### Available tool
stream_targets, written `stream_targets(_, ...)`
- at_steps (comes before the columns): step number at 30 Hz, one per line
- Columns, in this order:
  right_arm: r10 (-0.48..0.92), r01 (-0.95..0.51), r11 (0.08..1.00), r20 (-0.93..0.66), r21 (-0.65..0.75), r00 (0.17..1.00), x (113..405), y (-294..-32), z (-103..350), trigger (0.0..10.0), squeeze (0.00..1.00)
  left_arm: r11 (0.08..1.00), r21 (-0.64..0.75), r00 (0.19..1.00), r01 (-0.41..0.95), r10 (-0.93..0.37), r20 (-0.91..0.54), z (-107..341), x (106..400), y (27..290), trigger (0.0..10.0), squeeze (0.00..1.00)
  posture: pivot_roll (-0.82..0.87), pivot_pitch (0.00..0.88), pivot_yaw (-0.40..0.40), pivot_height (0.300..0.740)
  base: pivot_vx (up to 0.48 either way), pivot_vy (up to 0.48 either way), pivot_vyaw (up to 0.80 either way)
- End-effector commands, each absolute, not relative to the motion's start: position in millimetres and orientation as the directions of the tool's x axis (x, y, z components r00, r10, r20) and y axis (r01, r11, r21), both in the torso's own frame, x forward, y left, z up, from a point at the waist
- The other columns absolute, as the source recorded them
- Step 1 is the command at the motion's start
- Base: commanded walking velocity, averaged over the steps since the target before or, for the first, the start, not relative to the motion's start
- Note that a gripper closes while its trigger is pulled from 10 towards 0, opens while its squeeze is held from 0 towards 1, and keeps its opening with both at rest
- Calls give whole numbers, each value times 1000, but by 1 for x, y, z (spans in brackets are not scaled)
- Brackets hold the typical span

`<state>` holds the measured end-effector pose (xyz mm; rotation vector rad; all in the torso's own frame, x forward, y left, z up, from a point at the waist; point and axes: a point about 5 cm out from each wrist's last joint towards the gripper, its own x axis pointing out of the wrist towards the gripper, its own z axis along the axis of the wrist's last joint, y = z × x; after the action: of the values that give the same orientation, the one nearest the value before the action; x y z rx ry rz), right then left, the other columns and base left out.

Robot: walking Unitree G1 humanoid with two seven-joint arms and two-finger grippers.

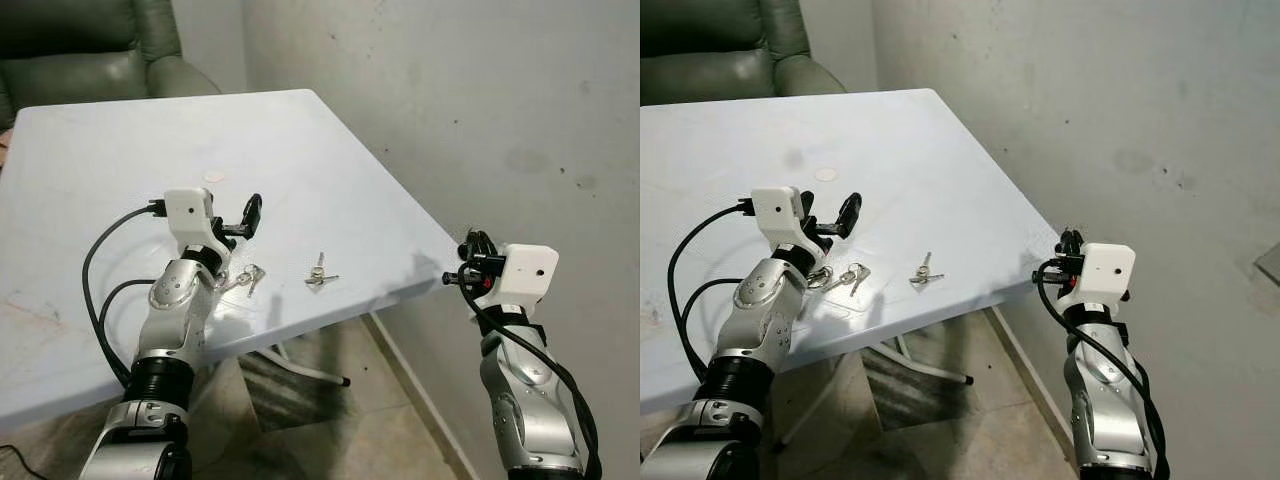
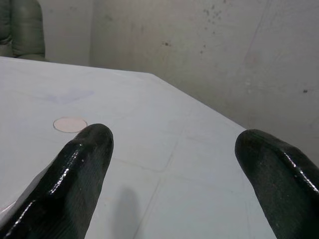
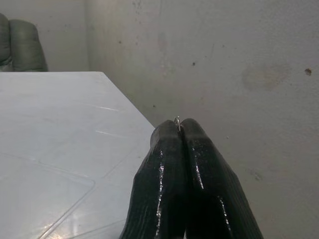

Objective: Hang keys on a hook

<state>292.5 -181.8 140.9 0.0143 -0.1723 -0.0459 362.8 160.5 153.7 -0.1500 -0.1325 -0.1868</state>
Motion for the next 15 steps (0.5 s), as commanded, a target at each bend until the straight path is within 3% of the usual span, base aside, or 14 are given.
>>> stream_targets(1, -35, 35, 999, 170, 1, 985, 292, -182, 141, 10000, 0, 972, -121, 971, 204, -185, 151, 154, 363, 156, 10000, 0, -33, 5, -48, 740, 0, 0, -775)
stream_targets(8, -35, 36, 999, 172, -1, 985, 293, -183, 143, 10000, 0, 960, -160, 966, 229, -204, 159, 155, 362, 154, 10000, 0, -33, 6, -48, 740, 0, 0, -779)
stream_targets(13, -31, 31, 1000, 172, 0, 985, 293, -181, 143, 10000, 0, 959, -168, 967, 227, -202, 153, 154, 362, 154, 10000, 0, -30, 7, -49, 740, 0, 434, -777)
stream_targets(15, -29, 29, 1000, 172, 0, 985, 293, -180, 143, 10000, 0, 959, -175, 969, 222, -196, 153, 154, 363, 155, 10000, 0, -30, 7, -49, 740, 0, 0, -775)
